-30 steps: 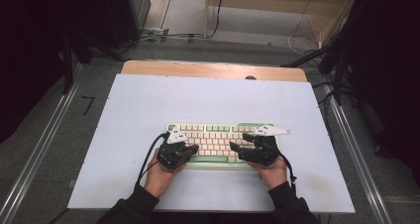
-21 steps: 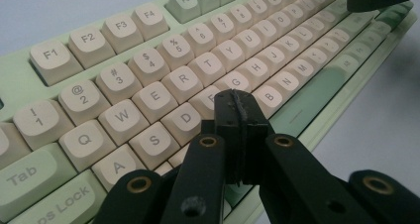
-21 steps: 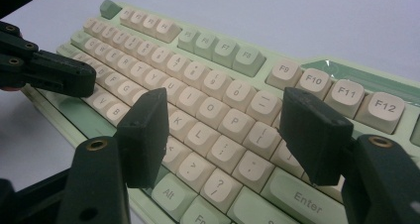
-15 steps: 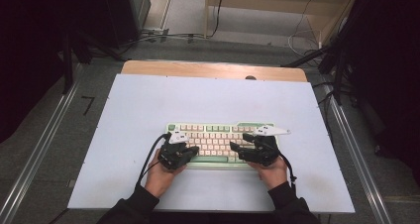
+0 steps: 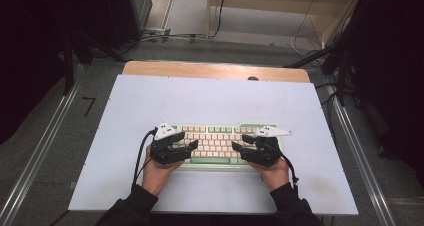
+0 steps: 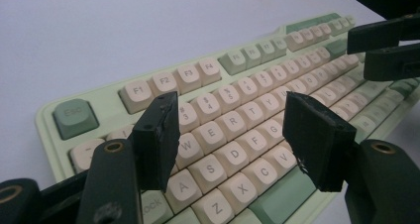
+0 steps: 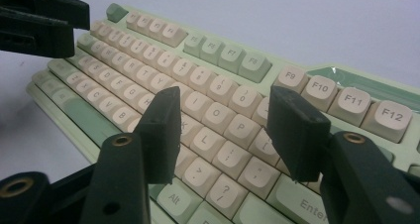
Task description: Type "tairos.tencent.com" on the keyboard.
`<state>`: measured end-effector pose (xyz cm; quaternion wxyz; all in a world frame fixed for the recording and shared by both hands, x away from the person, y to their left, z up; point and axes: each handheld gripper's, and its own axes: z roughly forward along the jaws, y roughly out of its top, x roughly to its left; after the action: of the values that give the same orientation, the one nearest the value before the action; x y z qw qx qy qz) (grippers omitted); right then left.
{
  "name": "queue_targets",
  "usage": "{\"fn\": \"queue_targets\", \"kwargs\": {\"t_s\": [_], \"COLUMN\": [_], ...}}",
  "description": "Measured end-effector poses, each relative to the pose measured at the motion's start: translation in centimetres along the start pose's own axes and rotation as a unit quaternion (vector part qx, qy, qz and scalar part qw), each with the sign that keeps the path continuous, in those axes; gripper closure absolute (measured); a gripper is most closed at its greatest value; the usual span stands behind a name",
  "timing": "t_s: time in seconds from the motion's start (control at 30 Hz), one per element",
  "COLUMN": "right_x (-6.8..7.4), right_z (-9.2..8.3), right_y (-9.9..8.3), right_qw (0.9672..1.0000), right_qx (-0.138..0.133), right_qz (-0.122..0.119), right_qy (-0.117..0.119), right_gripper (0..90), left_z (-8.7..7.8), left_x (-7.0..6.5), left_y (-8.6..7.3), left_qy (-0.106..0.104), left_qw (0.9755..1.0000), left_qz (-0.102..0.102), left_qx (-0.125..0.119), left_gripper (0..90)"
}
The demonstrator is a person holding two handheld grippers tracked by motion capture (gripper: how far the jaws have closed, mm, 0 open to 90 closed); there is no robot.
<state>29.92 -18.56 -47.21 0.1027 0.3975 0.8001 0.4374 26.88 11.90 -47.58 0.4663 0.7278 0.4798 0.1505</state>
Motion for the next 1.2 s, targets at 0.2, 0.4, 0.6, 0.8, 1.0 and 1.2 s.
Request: {"fn": "queue_targets", "kwargs": {"t_s": [0.2,0.4,0.6,0.8,1.0,1.2], "right_x": [0.1,0.3,0.5,0.7,0.9,0.8], "right_z": [0.1,0.3,0.6,1.1,1.7,2.4], "right_y": [0.2,0.4,0.7,0.9,1.0,1.1], "right_qw": [1.0,0.9999,0.9998,0.9996,0.9993,0.9991], "right_qx": [-0.003,-0.002,-0.005,-0.002,0.009,0.018], "right_qz": [-0.003,-0.011,-0.017,-0.029,-0.037,-0.038], "right_qy": [0.003,0.002,-0.001,-0.003,-0.005,-0.007], "right_gripper": [52.9,59.1,69.6,82.2,87.7,87.7], "left_z": [-0.1,-0.2,-0.2,-0.3,-0.2,-0.2], "left_x": [0.3,0.7,0.7,0.7,0.7,0.7], "left_y": [0.0,-0.1,-0.1,-0.1,-0.1,-0.1], "left_qy": [0.011,0.02,0.021,0.021,0.021,0.021], "left_qw": [0.9999,0.9997,0.9997,0.9996,0.9997,0.9997], "left_qz": [-0.007,-0.012,-0.012,-0.014,-0.012,-0.011], "left_qx": [-0.008,-0.009,-0.01,-0.011,-0.009,-0.008], "left_gripper": [38.8,38.8,38.9,39.0,39.2,39.2]}}
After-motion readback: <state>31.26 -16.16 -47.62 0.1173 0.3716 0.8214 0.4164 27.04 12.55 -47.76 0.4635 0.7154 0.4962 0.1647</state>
